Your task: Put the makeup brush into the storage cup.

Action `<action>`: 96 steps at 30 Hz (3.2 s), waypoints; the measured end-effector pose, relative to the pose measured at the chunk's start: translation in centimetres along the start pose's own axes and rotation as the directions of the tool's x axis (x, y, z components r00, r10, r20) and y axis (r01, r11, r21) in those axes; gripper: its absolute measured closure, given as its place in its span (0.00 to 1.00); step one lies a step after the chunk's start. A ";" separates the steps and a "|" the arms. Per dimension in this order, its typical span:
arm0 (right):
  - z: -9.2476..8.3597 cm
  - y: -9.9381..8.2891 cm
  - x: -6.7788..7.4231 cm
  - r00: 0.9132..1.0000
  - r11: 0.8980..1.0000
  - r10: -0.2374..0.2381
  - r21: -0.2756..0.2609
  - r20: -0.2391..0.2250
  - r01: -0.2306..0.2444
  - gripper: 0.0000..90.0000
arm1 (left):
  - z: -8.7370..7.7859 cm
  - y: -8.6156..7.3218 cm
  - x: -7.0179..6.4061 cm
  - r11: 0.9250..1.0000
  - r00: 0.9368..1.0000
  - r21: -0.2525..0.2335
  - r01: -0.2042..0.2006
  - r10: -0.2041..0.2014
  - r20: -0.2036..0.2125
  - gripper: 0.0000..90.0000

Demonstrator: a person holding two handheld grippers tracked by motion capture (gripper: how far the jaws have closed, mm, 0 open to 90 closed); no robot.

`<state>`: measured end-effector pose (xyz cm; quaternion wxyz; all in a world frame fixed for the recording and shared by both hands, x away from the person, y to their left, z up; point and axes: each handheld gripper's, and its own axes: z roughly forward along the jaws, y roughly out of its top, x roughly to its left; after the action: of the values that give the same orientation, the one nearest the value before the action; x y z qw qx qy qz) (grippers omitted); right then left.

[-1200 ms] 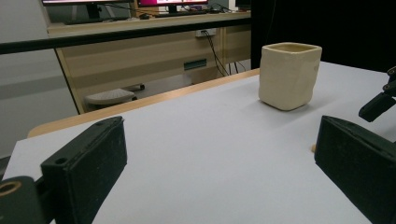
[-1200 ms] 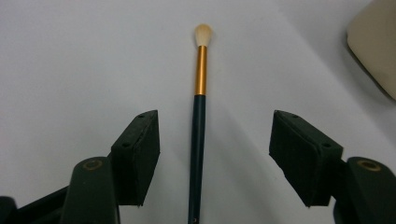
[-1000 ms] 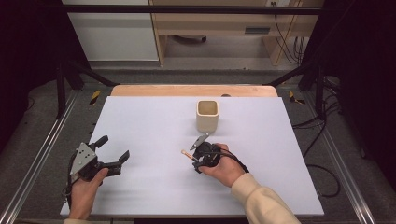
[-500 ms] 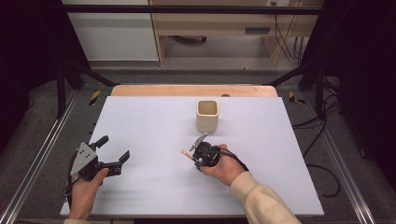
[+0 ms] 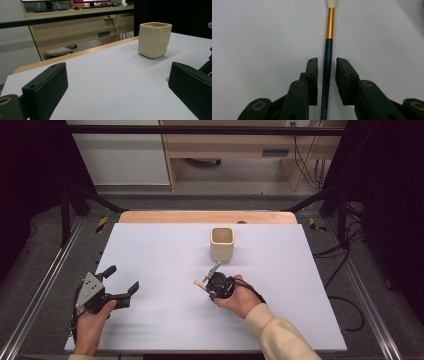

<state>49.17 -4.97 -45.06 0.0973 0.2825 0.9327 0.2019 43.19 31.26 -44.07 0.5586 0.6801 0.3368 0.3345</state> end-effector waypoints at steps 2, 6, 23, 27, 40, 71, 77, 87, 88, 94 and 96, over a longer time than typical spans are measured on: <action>0.1 0.0 0.0 1.000 1.000 -0.006 0.004 0.000 0.006 0.81 | 0.0 0.0 0.0 1.000 1.000 0.000 0.000 0.000 0.001 0.02; 0.1 0.0 0.0 1.000 1.000 -0.004 0.011 -0.005 0.004 0.82 | 0.0 0.0 0.0 1.000 1.000 -0.001 0.001 -0.001 0.001 0.02; 0.1 0.3 -0.2 1.000 1.000 0.013 0.022 -0.016 -0.013 0.82 | 0.1 0.0 -0.1 1.000 1.000 0.005 -0.010 0.009 0.003 0.02; 0.0 0.4 -0.4 1.000 1.000 -0.002 0.019 -0.015 0.002 0.82 | 0.1 0.0 -0.1 1.000 1.000 0.006 -0.009 0.009 0.002 0.02; 0.3 0.8 -0.7 1.000 0.999 0.010 0.038 -0.023 -0.009 0.83 | 0.1 0.0 -0.1 1.000 1.000 0.006 -0.010 0.010 0.002 0.02; -0.9 0.5 -1.4 0.995 0.997 0.075 0.003 -0.064 -0.075 0.93 | 0.2 0.0 -0.1 1.000 1.000 0.009 -0.012 0.012 0.006 0.02; -2.1 0.0 -2.6 0.988 0.990 0.129 -0.047 -0.079 -0.133 0.93 | 0.2 -0.1 -0.1 1.000 1.000 0.009 -0.012 0.012 0.005 0.02; -3.6 -1.8 -5.2 0.981 0.977 0.184 -0.097 -0.060 -0.189 0.93 | 0.3 -0.1 -0.1 1.000 1.000 0.015 -0.014 0.013 0.007 0.02; -3.7 -2.0 -5.4 0.980 0.976 0.188 -0.105 -0.060 -0.193 0.93 | 0.3 -0.1 -0.2 1.000 1.000 0.016 -0.014 0.013 0.007 0.02; -4.5 -2.8 -6.1 0.975 0.964 0.211 -0.154 -0.064 -0.218 0.93 | 0.3 -0.2 -0.1 1.000 1.000 0.018 -0.013 0.013 0.005 0.02; -4.9 -3.0 -6.2 0.972 0.953 0.225 -0.194 -0.070 -0.234 0.93 | 0.3 -0.2 0.0 1.000 1.000 0.017 -0.011 0.011 0.001 0.02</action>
<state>51.33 -12.29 -41.53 0.0792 0.3728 0.8704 0.3117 43.41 31.14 -44.27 0.5512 0.6867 0.3358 0.3343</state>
